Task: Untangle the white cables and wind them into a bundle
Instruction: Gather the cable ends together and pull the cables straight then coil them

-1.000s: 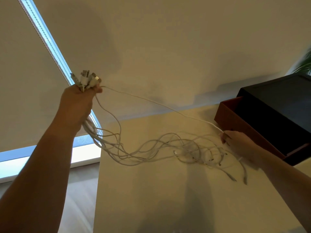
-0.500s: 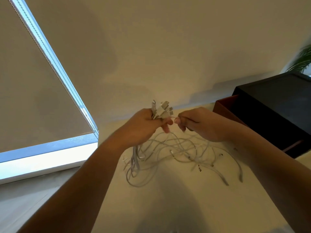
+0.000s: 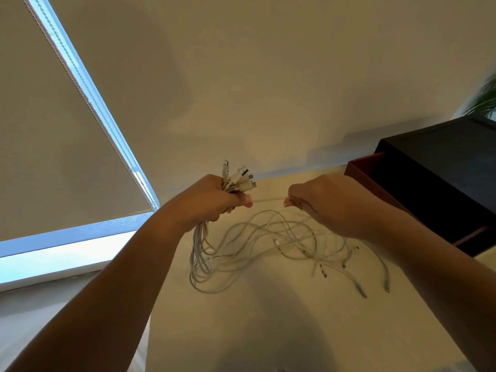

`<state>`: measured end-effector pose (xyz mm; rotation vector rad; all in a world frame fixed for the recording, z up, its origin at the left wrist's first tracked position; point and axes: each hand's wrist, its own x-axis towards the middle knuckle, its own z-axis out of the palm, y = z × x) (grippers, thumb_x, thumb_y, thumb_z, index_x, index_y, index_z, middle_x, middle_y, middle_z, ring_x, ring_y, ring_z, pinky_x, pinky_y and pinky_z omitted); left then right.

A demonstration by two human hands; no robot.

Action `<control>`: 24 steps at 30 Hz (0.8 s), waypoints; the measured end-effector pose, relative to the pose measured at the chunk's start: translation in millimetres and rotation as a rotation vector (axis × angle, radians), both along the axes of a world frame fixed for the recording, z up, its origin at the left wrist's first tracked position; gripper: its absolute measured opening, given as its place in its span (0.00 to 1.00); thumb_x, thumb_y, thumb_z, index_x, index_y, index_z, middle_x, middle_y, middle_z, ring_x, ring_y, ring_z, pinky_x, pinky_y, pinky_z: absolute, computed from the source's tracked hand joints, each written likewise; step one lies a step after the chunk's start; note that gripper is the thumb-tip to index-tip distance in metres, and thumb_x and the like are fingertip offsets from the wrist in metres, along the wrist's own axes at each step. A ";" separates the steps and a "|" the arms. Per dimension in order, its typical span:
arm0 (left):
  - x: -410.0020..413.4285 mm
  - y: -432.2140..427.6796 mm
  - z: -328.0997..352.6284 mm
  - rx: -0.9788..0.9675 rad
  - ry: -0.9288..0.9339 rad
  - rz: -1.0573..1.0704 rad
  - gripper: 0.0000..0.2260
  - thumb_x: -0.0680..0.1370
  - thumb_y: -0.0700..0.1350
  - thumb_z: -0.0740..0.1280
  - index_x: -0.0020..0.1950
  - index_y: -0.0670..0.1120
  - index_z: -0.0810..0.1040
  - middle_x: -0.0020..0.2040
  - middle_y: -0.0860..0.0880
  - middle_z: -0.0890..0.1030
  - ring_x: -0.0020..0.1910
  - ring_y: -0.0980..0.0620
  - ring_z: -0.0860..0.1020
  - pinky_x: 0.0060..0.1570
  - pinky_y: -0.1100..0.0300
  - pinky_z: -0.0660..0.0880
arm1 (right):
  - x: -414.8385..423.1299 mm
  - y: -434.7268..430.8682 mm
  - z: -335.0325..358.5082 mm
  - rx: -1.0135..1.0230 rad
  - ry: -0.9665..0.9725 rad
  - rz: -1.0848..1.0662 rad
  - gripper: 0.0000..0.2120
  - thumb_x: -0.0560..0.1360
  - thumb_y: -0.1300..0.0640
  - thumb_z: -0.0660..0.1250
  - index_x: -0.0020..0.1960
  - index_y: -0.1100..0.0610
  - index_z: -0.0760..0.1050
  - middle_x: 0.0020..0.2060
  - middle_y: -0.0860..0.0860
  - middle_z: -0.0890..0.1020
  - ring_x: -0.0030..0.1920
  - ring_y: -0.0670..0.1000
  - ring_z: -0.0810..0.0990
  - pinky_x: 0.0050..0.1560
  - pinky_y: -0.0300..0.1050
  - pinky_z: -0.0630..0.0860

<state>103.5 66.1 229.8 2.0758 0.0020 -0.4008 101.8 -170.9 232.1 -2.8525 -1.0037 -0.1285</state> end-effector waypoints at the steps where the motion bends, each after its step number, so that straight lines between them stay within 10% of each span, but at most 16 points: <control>1: 0.8 1.2 -1.4 0.009 0.005 0.013 0.06 0.77 0.44 0.70 0.44 0.44 0.85 0.22 0.55 0.69 0.23 0.58 0.64 0.26 0.64 0.60 | -0.4 -0.7 -1.4 -0.018 -0.022 0.001 0.16 0.81 0.43 0.50 0.52 0.46 0.75 0.42 0.47 0.83 0.41 0.49 0.80 0.36 0.44 0.71; 18: 5.7 31.4 -3.3 0.073 -0.035 0.185 0.06 0.74 0.44 0.72 0.39 0.43 0.81 0.25 0.53 0.74 0.26 0.54 0.65 0.26 0.63 0.62 | 5.8 -27.4 -2.5 0.023 -0.090 -0.081 0.33 0.72 0.35 0.38 0.50 0.49 0.77 0.29 0.44 0.77 0.26 0.41 0.72 0.29 0.44 0.75; 24: 3.7 41.9 3.6 0.105 -0.182 0.309 0.07 0.75 0.47 0.72 0.40 0.47 0.79 0.32 0.50 0.77 0.26 0.54 0.68 0.31 0.60 0.65 | 6.4 -38.7 -5.1 -0.029 -0.034 -0.148 0.22 0.75 0.38 0.44 0.44 0.49 0.72 0.27 0.42 0.72 0.27 0.40 0.70 0.31 0.39 0.72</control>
